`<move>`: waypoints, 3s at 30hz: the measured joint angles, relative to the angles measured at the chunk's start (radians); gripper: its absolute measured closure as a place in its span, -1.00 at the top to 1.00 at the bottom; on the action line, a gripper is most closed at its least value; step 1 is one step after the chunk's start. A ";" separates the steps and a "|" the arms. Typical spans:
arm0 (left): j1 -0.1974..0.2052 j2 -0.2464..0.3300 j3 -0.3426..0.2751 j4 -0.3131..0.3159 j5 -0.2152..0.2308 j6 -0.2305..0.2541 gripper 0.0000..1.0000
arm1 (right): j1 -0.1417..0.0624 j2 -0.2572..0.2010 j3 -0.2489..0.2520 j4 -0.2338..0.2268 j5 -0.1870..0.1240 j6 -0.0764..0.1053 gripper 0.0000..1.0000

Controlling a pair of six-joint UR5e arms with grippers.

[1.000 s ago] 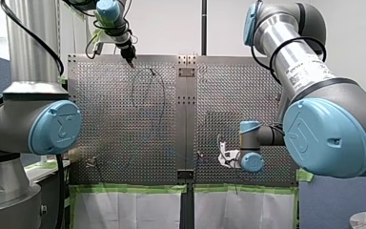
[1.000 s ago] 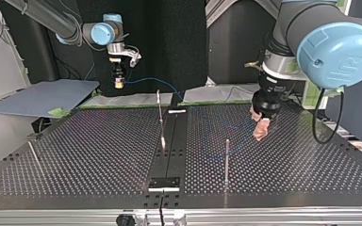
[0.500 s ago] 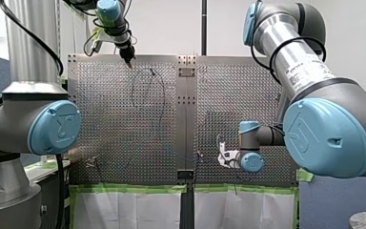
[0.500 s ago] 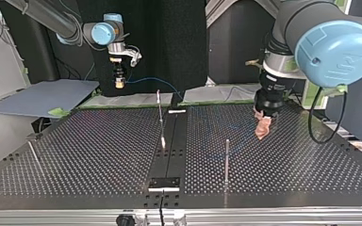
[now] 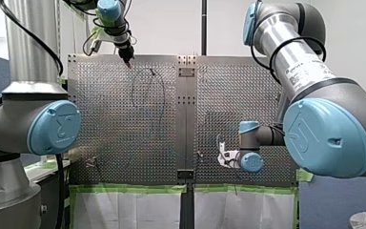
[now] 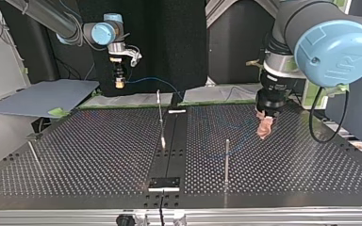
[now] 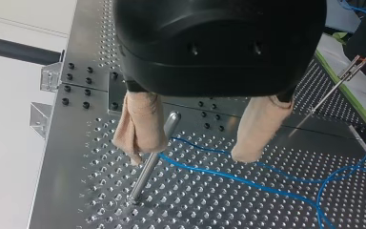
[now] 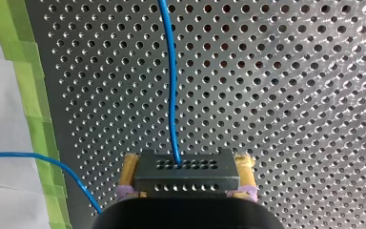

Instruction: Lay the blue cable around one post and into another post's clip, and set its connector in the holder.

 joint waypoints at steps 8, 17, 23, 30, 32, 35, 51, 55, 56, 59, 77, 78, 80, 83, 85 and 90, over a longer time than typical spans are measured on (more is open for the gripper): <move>-0.002 0.000 0.000 -0.001 -0.007 -0.001 1.00 | 0.000 0.000 0.000 0.001 0.000 0.000 -1.00; -0.003 0.001 0.000 -0.001 -0.011 -0.007 1.00 | 0.000 0.000 0.000 0.000 0.001 0.000 -1.00; -0.003 0.001 0.000 -0.001 -0.011 -0.009 1.00 | 0.000 -0.001 -0.001 0.000 0.000 0.000 -1.00; -0.003 0.010 -0.002 0.008 -0.007 -0.029 1.00 | 0.000 0.000 0.000 0.002 0.000 0.000 -1.00; -0.003 0.022 -0.008 0.021 0.002 -0.045 1.00 | 0.000 0.000 0.000 0.002 0.000 0.000 -1.00; -0.003 0.048 -0.029 0.048 0.027 -0.072 1.00 | 0.000 0.000 0.000 0.004 0.000 0.001 -1.00; -0.052 0.108 -0.190 0.211 0.163 -0.079 1.00 | 0.004 0.000 0.000 0.013 0.004 0.001 -1.00; -0.080 0.081 -0.228 0.250 0.182 -0.078 1.00 | 0.009 -0.001 0.000 0.014 0.011 -0.004 -1.00; -0.090 0.070 -0.241 0.262 0.184 -0.079 1.00 | 0.010 -0.001 0.000 0.014 0.014 -0.006 -1.00; -0.118 0.041 -0.271 0.293 0.176 -0.096 1.00 | 0.016 -0.001 0.000 0.014 0.020 -0.009 -1.00; -0.292 -0.133 -0.446 0.467 0.011 -0.264 1.00 | 0.032 -0.001 0.000 0.020 0.023 -0.019 -1.00; -0.302 -0.142 -0.455 0.477 0.001 -0.272 1.00 | 0.032 -0.001 0.000 0.019 0.023 -0.021 -1.00; -0.324 -0.164 -0.477 0.499 -0.021 -0.283 1.00 | 0.032 -0.001 0.000 0.020 0.024 -0.028 -1.00; -0.355 -0.196 -0.509 0.530 -0.051 -0.290 1.00 | 0.034 -0.001 0.000 0.022 0.031 -0.037 -1.00; -0.374 -0.214 -0.528 0.549 -0.064 -0.294 1.00 | 0.035 -0.001 0.000 0.023 0.041 -0.041 -1.00; -0.426 -0.267 -0.580 0.601 -0.089 -0.298 1.00 | 0.039 -0.001 0.000 0.028 0.069 -0.046 -1.00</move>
